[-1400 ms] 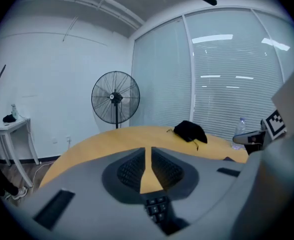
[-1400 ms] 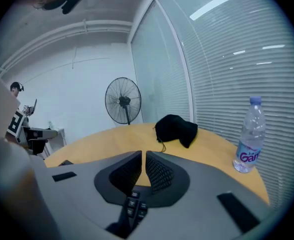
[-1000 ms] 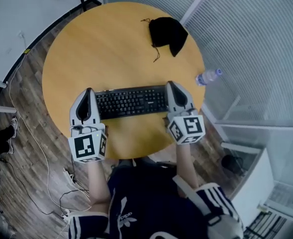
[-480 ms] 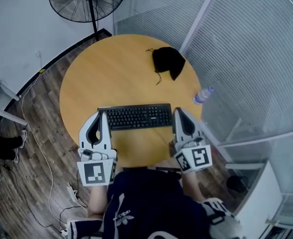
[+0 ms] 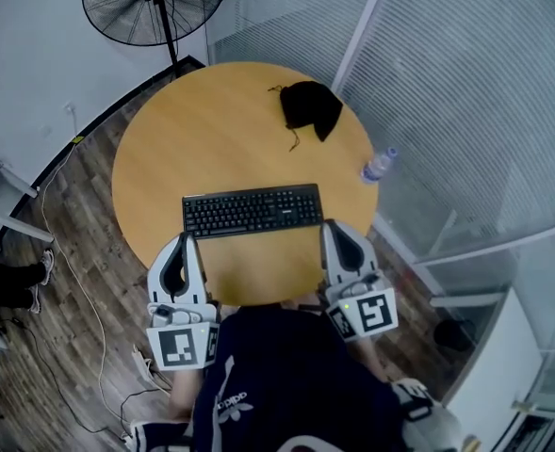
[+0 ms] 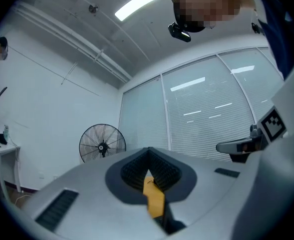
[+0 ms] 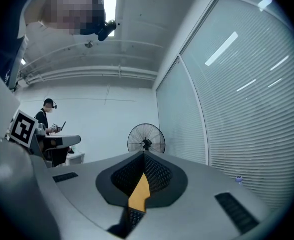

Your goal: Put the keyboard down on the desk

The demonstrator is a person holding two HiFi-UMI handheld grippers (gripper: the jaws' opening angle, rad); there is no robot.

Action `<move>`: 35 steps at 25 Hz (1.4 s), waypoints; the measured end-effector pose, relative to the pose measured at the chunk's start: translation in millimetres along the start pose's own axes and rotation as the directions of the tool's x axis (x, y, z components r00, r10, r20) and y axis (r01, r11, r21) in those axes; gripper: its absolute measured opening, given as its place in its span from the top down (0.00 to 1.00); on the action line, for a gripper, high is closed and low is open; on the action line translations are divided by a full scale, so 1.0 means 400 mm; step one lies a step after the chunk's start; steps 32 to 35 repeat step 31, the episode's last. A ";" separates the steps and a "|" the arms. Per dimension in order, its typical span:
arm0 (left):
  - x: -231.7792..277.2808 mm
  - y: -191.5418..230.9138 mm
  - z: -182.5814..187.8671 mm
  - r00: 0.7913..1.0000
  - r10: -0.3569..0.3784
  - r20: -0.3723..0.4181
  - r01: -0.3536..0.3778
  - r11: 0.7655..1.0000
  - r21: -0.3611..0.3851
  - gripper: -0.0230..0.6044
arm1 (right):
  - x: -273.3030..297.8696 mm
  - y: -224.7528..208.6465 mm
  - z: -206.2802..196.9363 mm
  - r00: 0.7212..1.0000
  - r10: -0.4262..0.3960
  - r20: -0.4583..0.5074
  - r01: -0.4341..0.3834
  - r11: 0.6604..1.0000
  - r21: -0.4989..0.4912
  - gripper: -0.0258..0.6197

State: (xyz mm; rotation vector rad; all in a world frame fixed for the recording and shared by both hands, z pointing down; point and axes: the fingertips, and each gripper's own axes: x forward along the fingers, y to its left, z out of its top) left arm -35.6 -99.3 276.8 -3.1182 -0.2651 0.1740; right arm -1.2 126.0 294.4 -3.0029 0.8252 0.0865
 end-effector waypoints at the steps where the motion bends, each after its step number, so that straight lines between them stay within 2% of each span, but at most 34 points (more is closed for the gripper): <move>1: -0.004 -0.005 -0.007 1.000 -0.005 -0.006 0.005 1.000 -0.002 0.96 | -0.005 0.000 -0.004 1.000 -0.001 -0.003 0.001 1.000 0.002 0.96; 13: 0.023 -0.055 -0.002 0.997 -0.076 0.011 0.076 0.997 0.004 0.96 | -0.020 -0.005 0.010 1.000 -0.005 0.017 0.006 0.999 -0.033 0.96; 18: 0.030 -0.059 -0.010 0.999 -0.051 -0.006 0.051 0.998 -0.026 0.96 | -0.016 -0.017 -0.007 1.000 -0.011 -0.011 0.011 1.000 -0.004 0.96; 25: 0.036 -0.082 -0.037 0.995 -0.090 -0.031 0.091 0.996 0.019 0.96 | -0.007 -0.019 -0.014 1.000 -0.013 -0.025 0.013 1.000 0.004 0.96; 35: 0.051 -0.089 -0.049 0.994 -0.106 -0.033 0.106 0.994 0.021 0.96 | 0.013 -0.021 -0.038 0.999 0.000 -0.039 0.000 1.000 0.006 0.96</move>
